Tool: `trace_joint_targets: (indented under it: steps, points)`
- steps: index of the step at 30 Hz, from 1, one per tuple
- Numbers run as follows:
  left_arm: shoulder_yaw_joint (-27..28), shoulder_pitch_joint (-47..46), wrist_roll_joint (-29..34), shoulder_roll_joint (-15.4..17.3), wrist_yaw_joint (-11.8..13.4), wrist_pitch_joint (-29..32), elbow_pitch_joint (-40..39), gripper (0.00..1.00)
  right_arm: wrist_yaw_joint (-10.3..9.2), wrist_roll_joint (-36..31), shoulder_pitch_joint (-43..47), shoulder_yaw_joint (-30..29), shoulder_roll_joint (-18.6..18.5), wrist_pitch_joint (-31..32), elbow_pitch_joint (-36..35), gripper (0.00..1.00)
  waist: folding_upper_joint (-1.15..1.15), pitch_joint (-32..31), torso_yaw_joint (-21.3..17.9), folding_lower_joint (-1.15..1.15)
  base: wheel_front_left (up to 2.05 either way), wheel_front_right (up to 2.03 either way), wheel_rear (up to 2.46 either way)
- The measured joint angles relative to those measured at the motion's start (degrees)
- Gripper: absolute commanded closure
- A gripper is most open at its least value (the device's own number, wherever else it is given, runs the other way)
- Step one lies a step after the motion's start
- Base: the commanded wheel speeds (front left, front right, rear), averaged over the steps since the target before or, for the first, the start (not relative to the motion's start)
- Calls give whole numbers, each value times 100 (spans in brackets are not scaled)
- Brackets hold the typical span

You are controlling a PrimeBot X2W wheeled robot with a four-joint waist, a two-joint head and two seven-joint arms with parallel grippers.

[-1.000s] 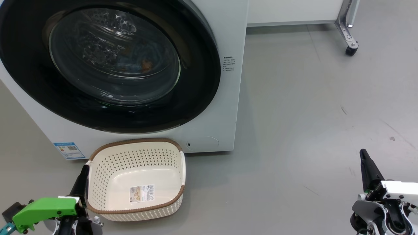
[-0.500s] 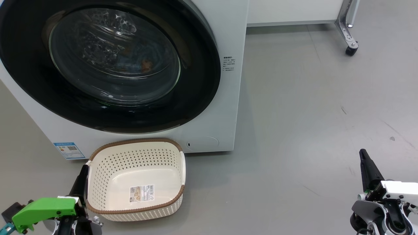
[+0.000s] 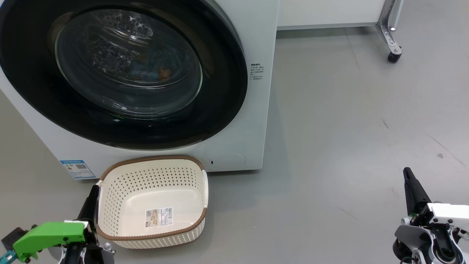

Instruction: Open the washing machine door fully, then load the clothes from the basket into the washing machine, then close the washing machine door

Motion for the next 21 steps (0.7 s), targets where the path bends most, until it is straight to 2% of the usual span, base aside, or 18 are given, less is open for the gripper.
trace_joint_targets:
  steps: [21]
  points:
    - [13, 0, 0, -2, 0, 1, 0, 100, 0, -1, 0, -5, 3, 1, 0, 100, 0, 0, 0, 0, 0, 0, 0]
